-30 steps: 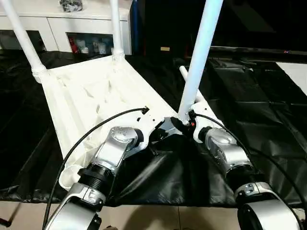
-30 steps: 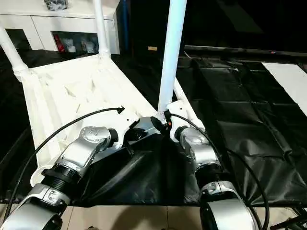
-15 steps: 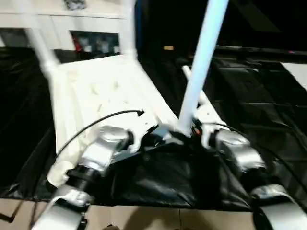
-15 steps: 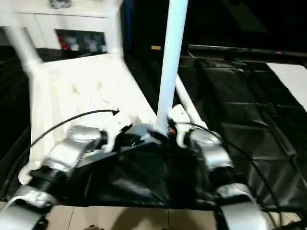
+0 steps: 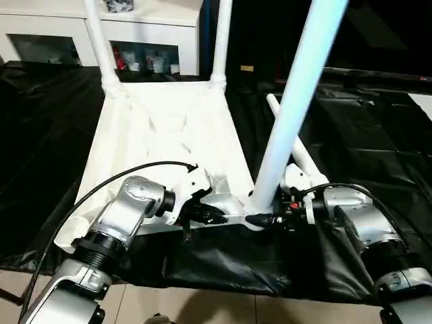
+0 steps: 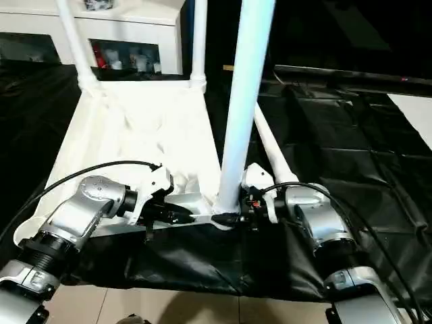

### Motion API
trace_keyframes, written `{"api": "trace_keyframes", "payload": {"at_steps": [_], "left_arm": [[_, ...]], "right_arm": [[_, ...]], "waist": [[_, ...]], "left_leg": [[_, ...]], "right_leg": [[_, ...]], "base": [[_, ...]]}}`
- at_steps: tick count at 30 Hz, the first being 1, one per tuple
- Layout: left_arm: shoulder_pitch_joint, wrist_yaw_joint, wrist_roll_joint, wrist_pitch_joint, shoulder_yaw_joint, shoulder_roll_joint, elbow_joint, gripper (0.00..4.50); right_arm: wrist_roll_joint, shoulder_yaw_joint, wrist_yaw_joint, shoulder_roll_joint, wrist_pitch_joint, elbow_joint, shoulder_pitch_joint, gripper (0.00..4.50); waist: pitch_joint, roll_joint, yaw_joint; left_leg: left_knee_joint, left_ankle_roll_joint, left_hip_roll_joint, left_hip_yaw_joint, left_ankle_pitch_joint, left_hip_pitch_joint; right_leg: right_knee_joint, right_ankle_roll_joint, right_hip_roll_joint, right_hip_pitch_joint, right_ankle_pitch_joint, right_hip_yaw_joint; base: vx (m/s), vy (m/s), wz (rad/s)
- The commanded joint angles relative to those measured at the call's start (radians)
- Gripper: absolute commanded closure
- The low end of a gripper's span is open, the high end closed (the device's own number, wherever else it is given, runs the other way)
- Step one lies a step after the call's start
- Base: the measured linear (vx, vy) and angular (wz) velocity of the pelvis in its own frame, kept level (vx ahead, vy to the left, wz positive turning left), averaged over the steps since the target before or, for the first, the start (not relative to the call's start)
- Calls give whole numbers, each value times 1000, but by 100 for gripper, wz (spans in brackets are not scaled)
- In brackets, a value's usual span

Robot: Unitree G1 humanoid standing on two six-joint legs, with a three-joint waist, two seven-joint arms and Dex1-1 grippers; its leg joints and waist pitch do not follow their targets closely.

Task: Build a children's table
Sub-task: Rotate leg to tighten

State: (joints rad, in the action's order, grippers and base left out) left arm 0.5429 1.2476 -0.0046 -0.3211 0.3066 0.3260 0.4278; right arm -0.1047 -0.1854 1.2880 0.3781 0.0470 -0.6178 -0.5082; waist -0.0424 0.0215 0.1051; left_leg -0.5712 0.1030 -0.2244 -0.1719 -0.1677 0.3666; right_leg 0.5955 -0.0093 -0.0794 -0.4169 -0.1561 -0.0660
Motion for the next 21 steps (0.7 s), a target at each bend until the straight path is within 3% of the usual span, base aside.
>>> {"api": "trace_keyframes", "payload": {"at_steps": [1, 6, 7, 10, 11, 12, 13, 14, 17, 19, 21], "left_arm": [[26, -33, -34, 27, -13, -38, -30, 450], [30, -174, -14, 38, -48, -85, 3, 450], [36, -265, -1, 29, -70, -118, 24, 450], [38, -304, 4, 23, -78, -136, 31, 450], [40, -337, 11, 14, -82, -149, 31, 450], [43, -404, 21, -13, -92, -183, 27, 450], [45, -430, 26, -22, -94, -195, 25, 450], [47, -464, 33, -36, -96, -213, 22, 450], [54, -536, 53, -66, -97, -250, 15, 450], [46, -591, 79, -98, -85, -284, -5, 450], [32, -608, 96, -113, -68, -296, -24, 450]], "right_arm": [[-6, -58, 46, -25, 35, 33, 32, 152], [-12, -36, -32, -69, 67, 47, 53, 166], [2, -9, -157, -117, 79, 19, 44, 170], [23, 7, -256, -147, 74, -15, 31, 171], [37, 18, -325, -167, 69, -44, 19, 172], [55, 48, -472, -210, 74, -106, -8, 172], [61, 59, -531, -227, 76, -131, -20, 173], [68, 76, -611, -251, 79, -165, -38, 173], [75, 99, -721, -296, 77, -213, -68, 173], [97, 94, -767, -328, 44, -232, -83, 118], [116, 86, -784, -338, 5, -240, -88, 102]], "waist": [[60, 6, -1], [58, 8, 3], [55, 9, 1], [53, 11, -7], [50, 11, -14], [48, 8, -19], [45, 7, -35], [47, 8, -40], [50, 5, -55], [51, 5, -56], [54, 4, -55]], "left_leg": [[59, -59, -4, -11, -218, -7], [60, -53, -3, -12, -234, -10], [62, -44, -1, -10, -251, -9], [63, -22, 3, -7, -287, -14], [67, -21, 5, -3, -300, -9], [68, -16, 5, -3, -314, -10], [67, 3, 10, 4, -347, -11], [66, 7, 10, 6, -349, -10], [64, -8, 12, 7, -367, -15], [67, -21, 10, 5, -362, -17], [70, -27, 6, 5, -352, -13]], "right_leg": [[-68, -189, -46, 57, -286, 33], [-74, -180, -47, 53, -314, 33], [-78, -165, -48, 54, -359, 32], [-93, -120, -53, 50, -480, 29], [-95, -104, -51, 51, -510, 26], [-97, -97, -50, 48, -535, 25], [-109, -65, -53, 48, -633, 13], [-111, -57, -56, 49, -648, 11], [-121, -54, -51, 43, -627, 8], [-117, -71, -49, 42, -575, 10], [-111, -90, -49, 46, -521, 13]], "base": [[0, 0, 0], [0, 0, 0], [0, 0, 0], [0, 0, 0], [0, 0, 0], [0, 0, 0], [0, 0, 0], [0, 0, 0], [0, 0, 0], [0, 0, 0], [0, 0, 0]]}}
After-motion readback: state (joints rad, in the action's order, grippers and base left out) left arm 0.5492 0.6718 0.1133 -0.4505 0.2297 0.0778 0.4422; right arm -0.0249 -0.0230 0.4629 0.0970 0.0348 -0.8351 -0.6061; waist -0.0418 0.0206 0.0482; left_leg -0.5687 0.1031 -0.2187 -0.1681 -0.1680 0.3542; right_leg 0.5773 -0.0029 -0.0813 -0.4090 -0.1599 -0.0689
